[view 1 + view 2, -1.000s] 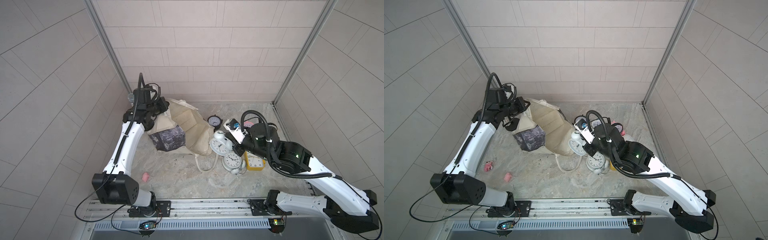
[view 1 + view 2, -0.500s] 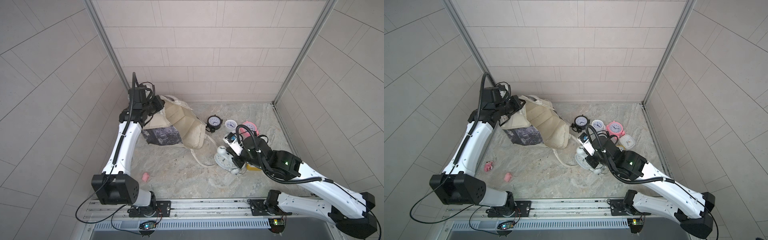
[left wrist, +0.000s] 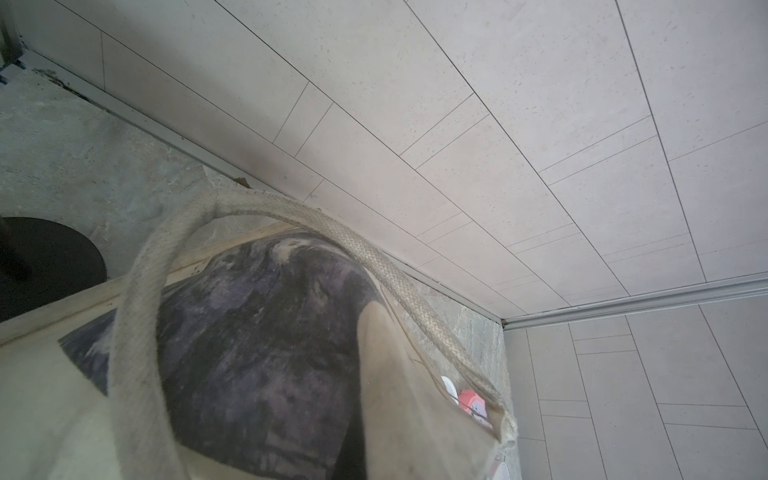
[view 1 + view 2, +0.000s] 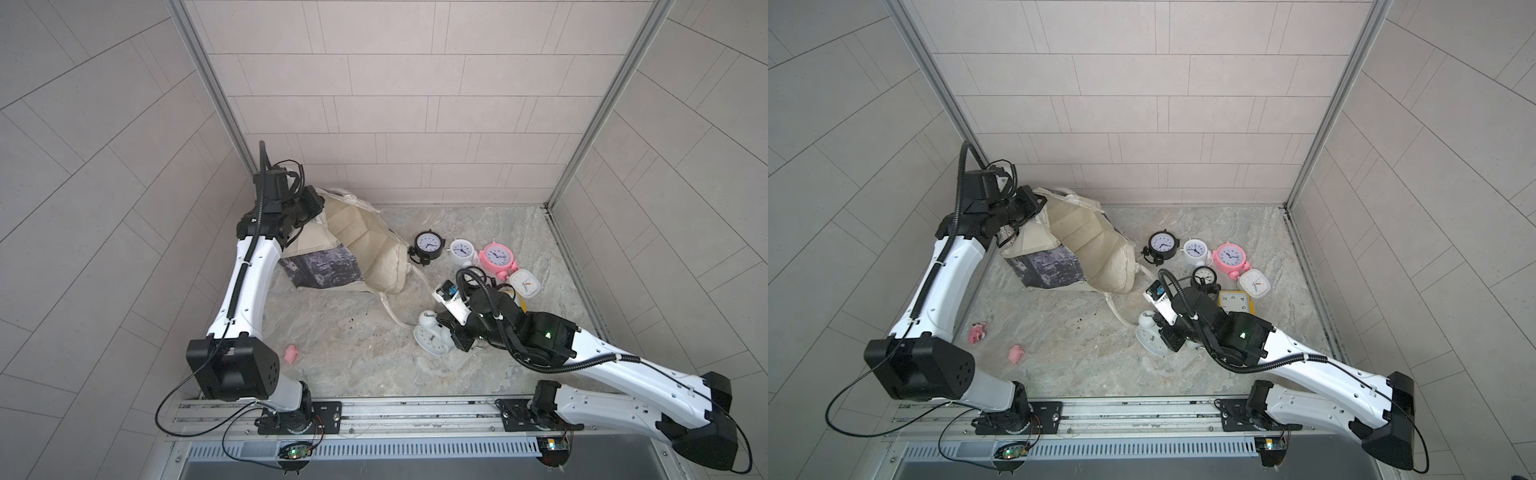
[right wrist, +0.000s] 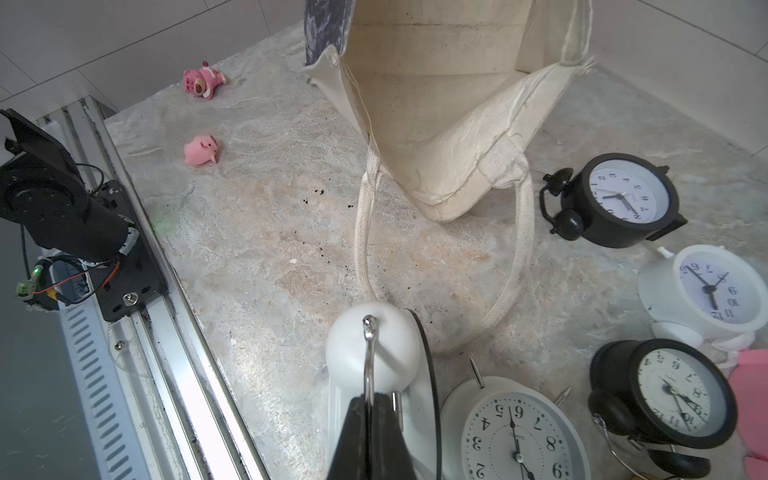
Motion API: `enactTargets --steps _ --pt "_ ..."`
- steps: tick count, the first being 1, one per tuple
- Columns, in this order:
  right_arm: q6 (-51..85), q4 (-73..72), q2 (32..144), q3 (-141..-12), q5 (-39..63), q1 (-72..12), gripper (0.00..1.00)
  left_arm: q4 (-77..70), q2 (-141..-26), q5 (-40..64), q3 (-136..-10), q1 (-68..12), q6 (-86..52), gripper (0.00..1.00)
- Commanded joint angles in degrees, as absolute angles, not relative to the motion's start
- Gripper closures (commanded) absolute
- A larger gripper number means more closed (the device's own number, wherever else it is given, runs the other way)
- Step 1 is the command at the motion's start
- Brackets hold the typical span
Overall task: Take the alarm clock out of the canvas bag
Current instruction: Place the alarm at the center of the board.
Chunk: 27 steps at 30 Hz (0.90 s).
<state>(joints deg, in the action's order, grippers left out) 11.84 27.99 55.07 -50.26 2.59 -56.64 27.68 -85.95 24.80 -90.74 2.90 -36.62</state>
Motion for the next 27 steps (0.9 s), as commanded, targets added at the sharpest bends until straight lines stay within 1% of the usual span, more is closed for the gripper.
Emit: enactTargets --steps 1,9,19,22,27 --pt "15.30 22.20 54.49 -49.21 2.17 -56.95 1.00 24.79 -85.55 25.40 -93.16 3.26 -37.27 1.00" --pt "19.48 21.51 53.88 -43.85 -3.87 -56.16 1.00 24.87 -85.26 25.93 -93.23 3.49 -37.11 1.00" --pt "23.78 24.24 52.13 -39.61 -7.31 -50.98 1.00 25.22 -85.42 26.59 -93.69 3.83 -36.83 1.00" --pt "25.34 25.13 51.49 -38.30 -6.60 -49.55 1.00 25.22 -85.47 26.72 -93.77 3.86 -36.83 1.00" --pt "28.38 24.08 48.77 -34.13 -4.14 -49.45 1.00 25.31 -85.61 26.97 -94.13 3.93 -36.84 1.00"
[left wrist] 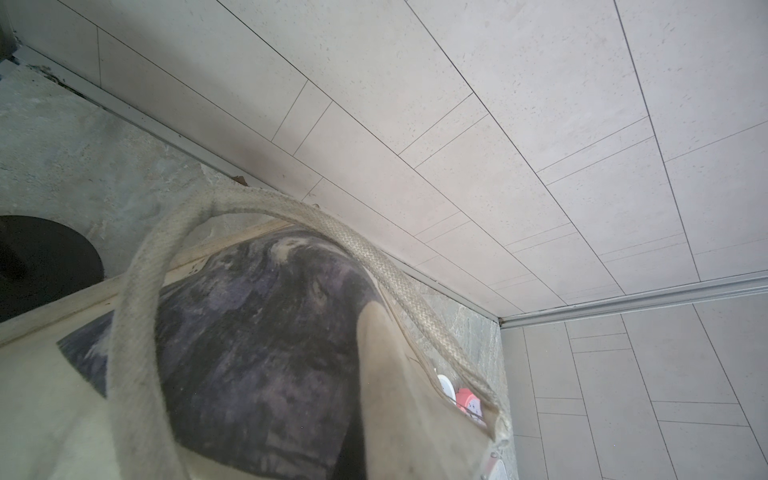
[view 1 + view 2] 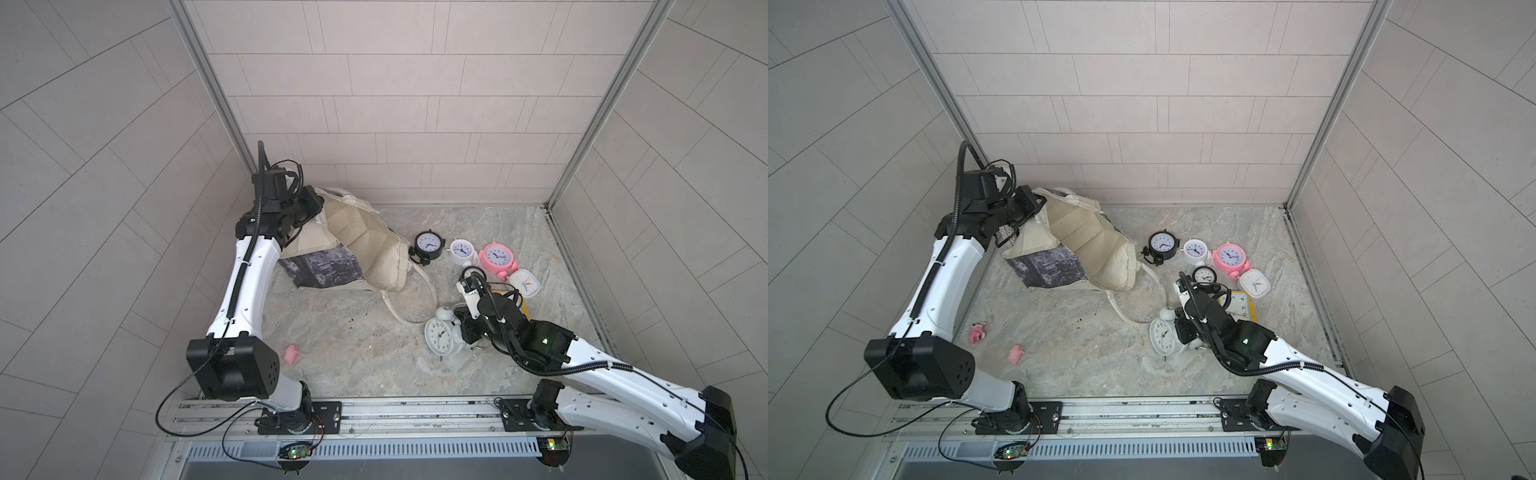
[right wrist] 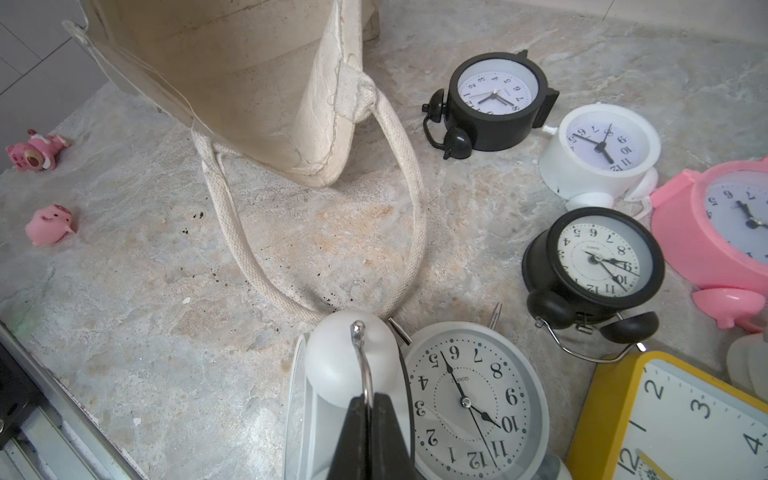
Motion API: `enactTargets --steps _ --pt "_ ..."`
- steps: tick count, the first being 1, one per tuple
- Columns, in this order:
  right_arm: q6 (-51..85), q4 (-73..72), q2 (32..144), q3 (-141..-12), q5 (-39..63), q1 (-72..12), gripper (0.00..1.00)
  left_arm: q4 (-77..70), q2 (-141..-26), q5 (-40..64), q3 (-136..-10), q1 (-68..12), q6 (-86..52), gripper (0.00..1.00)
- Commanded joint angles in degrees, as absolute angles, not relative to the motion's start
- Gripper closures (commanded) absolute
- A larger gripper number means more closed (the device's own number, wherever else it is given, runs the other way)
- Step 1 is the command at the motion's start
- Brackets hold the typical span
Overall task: Take the alarm clock out of the canvas bag
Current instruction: Place the alarm at the center of the board.
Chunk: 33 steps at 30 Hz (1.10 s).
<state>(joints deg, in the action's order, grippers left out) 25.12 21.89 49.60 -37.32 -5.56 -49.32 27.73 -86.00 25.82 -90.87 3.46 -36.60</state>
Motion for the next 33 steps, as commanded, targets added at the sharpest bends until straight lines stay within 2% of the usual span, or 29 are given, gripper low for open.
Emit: enactTargets --steps 1,12,19,32,33 --pt "29.16 23.74 48.25 -33.24 -3.58 -49.44 1.00 25.31 -85.61 26.98 -94.13 3.96 -36.89 1.00" --pt "36.71 18.41 44.48 -27.22 -2.31 -49.61 1.00 25.01 -85.32 27.38 -93.80 4.08 -36.83 1.00" --pt "39.74 11.63 46.88 -24.87 -2.14 -51.95 1.00 24.18 -85.25 27.92 -92.90 4.22 -37.31 1.00" --pt "39.03 6.60 49.35 -20.81 -5.22 -53.26 1.00 22.13 -84.95 33.42 -91.14 2.91 -43.41 1.00" --pt "38.86 6.66 49.42 -20.81 -5.36 -53.26 0.97 21.60 -84.74 33.74 -90.80 2.53 -43.99 1.00"
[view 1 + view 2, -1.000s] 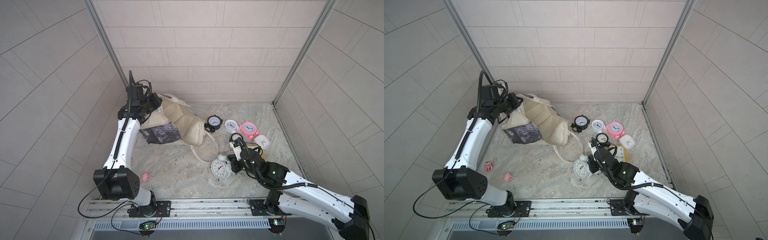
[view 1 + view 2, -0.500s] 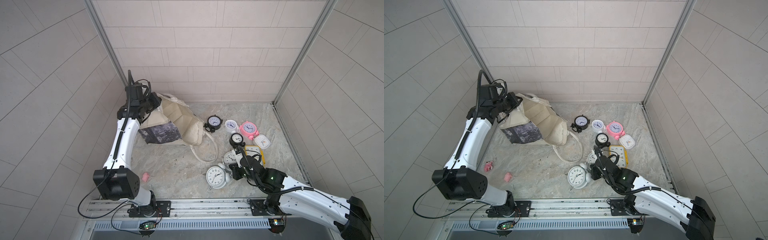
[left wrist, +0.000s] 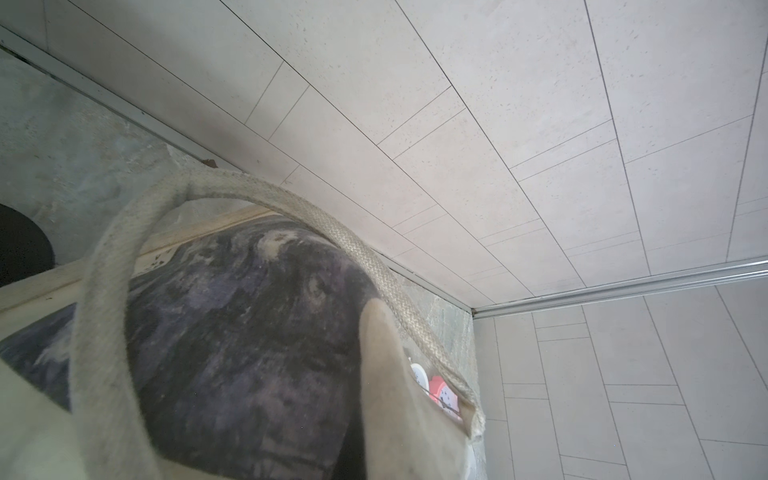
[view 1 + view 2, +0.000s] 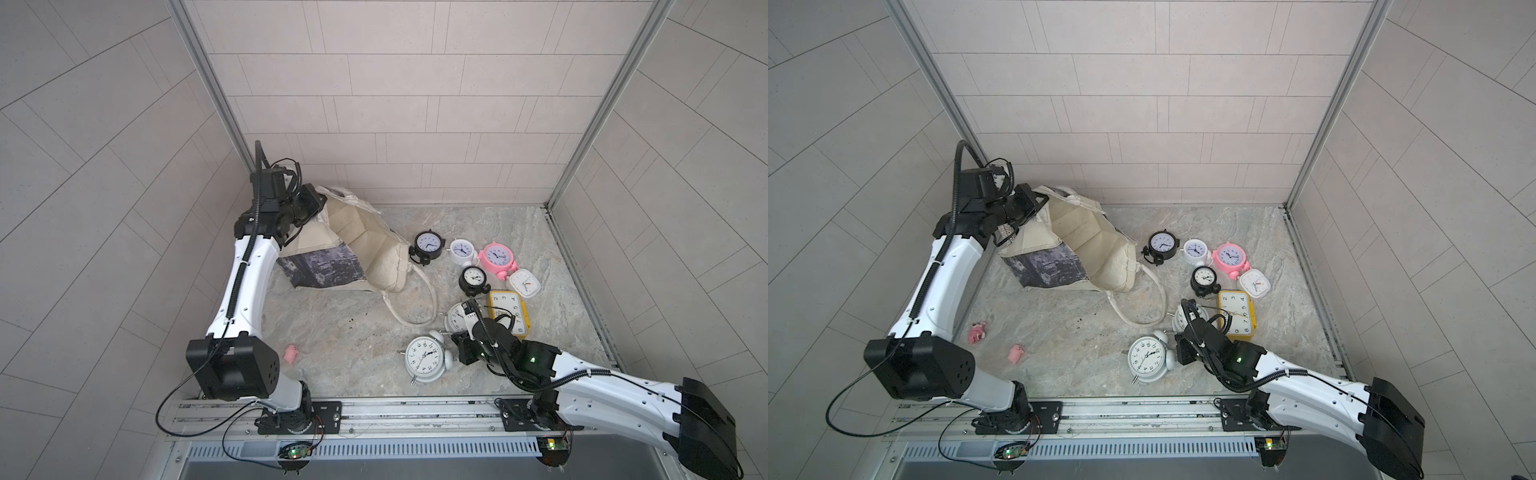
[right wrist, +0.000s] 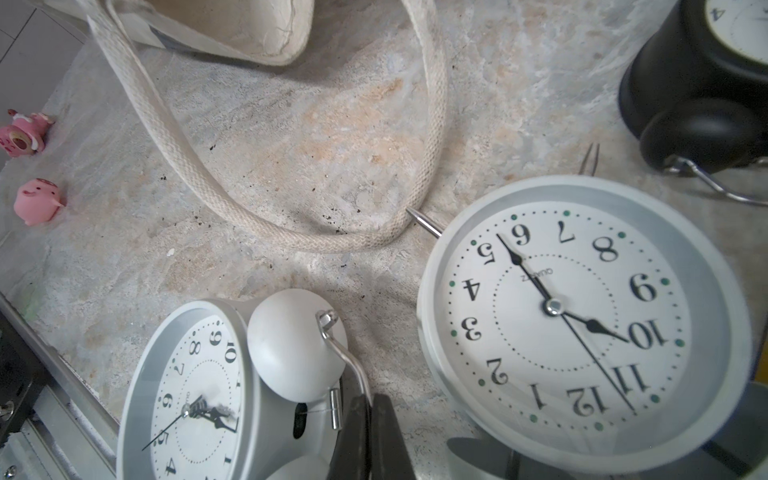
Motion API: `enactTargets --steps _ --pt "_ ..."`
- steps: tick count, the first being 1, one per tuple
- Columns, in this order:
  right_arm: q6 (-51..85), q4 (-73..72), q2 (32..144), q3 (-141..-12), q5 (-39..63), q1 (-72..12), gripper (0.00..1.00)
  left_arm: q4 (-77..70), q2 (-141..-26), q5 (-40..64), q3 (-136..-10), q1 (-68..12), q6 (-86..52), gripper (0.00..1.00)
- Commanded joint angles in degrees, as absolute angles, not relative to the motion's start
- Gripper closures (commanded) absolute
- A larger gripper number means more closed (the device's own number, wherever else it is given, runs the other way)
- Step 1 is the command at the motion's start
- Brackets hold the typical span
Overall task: Take the alarm clock out of the canvas bag
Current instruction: Place the alarm at the center of the board, then place the canvas bag at the center of the board.
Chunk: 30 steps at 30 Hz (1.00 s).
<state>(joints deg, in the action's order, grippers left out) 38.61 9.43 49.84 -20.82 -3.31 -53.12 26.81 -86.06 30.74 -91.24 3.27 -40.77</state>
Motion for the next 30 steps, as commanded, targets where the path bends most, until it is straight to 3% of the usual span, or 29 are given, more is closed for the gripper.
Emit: enactTargets --steps 1,8,18,26,30 --pt "38.69 6.60 49.48 -20.82 -5.43 -53.27 0.92 21.13 -84.47 33.70 -90.54 1.91 -44.58 1.00" --pt "38.16 7.09 48.30 -20.83 -4.81 -53.09 0.71 20.69 -85.88 32.53 -94.18 -0.40 -44.45 1.00" --pt "35.52 12.65 43.07 -23.88 -3.61 -51.95 0.62 15.27 -93.75 39.14 -100.66 -0.38 -39.41 1.00" --pt "30.14 19.33 40.87 -30.78 -1.40 -47.91 0.59 16.87 -98.42 39.84 -102.60 -1.49 -27.77 0.99" --pt "25.91 23.90 41.13 -37.00 -1.82 -43.57 0.55 20.61 -98.44 40.71 -101.24 -1.78 -25.39 0.54"
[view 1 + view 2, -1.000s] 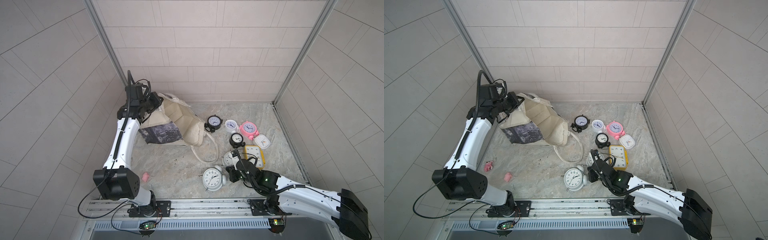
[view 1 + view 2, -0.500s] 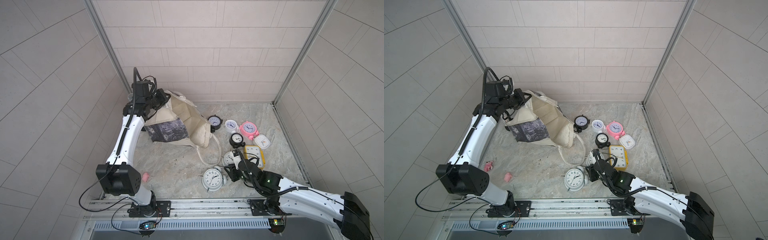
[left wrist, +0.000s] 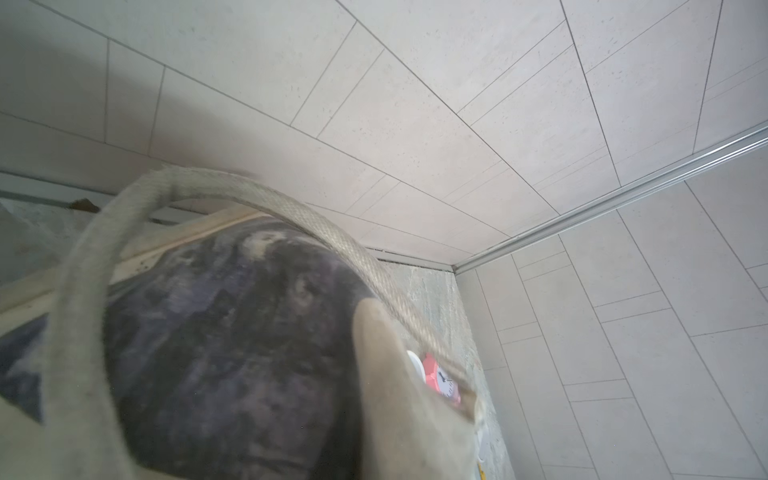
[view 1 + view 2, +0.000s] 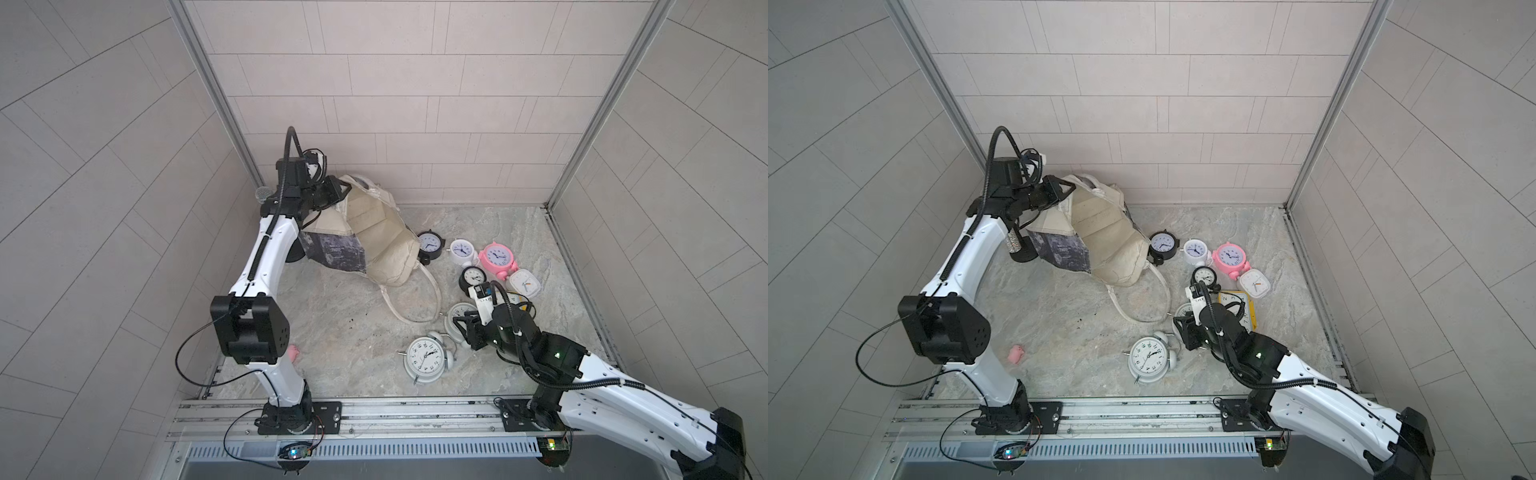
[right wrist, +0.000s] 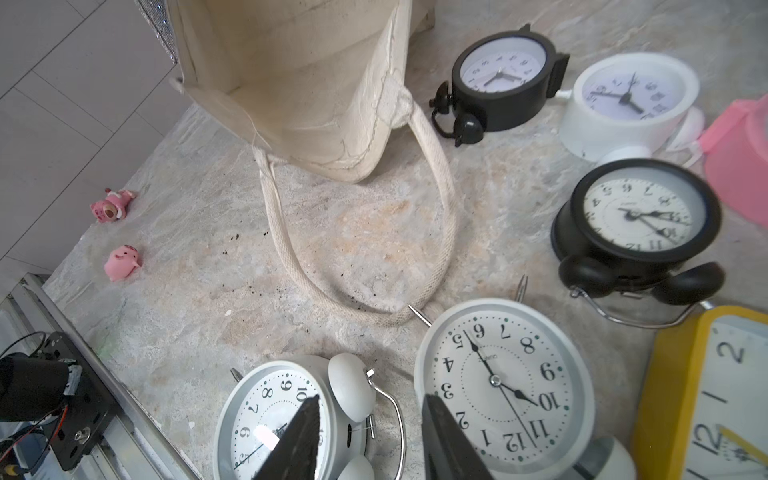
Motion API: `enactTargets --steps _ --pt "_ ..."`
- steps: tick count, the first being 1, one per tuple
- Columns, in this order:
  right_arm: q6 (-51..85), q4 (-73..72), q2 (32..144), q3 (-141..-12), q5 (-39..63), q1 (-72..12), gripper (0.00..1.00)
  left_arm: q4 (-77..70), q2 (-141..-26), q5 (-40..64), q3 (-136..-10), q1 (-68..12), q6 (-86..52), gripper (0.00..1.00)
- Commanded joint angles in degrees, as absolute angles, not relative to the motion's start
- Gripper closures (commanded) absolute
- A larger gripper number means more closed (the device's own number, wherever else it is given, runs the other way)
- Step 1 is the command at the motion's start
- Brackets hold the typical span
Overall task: Take the alarm clock out of the canvas bag
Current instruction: Place the canvas bag at the center of the board, then reset both arms
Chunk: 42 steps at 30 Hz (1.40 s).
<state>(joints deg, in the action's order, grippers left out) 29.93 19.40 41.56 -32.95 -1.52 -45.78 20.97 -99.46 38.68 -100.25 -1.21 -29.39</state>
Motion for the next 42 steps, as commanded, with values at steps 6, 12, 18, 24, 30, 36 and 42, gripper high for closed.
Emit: enactTargets --steps 6,12,18,24,30,36,42 --pt "20.92 26.69 44.53 -45.94 -2.91 -31.41 0.40 25.48 -85.18 24.30 -91.09 -2.00 -16.07 0.20" --pt "19.26 23.58 50.68 -49.94 -7.38 -18.37 0.22 16.91 -65.81 2.03 -72.07 -0.52 -12.66 0.12" --pt "18.28 17.64 56.94 -49.83 -10.53 -7.77 0.11 1.93 -52.07 -8.69 -49.39 3.68 -14.23 0.13" --pt "18.50 5.46 59.76 -42.87 -15.07 -1.09 0.00 -14.29 -48.48 -17.28 -32.50 4.31 -16.39 0.13" --pt "12.21 -15.09 64.72 -31.63 -17.90 -1.10 0.00 -28.46 -50.77 -19.93 -21.24 4.31 -14.87 0.15" --pt "6.66 -33.30 70.84 -24.10 -16.43 -1.22 0.00 -35.93 -56.15 -20.57 -16.44 4.07 -14.57 0.15" --pt "3.23 -44.49 77.11 -20.67 -12.02 -1.59 0.00 -51.72 -70.06 -13.41 -12.94 3.70 -9.85 0.13"
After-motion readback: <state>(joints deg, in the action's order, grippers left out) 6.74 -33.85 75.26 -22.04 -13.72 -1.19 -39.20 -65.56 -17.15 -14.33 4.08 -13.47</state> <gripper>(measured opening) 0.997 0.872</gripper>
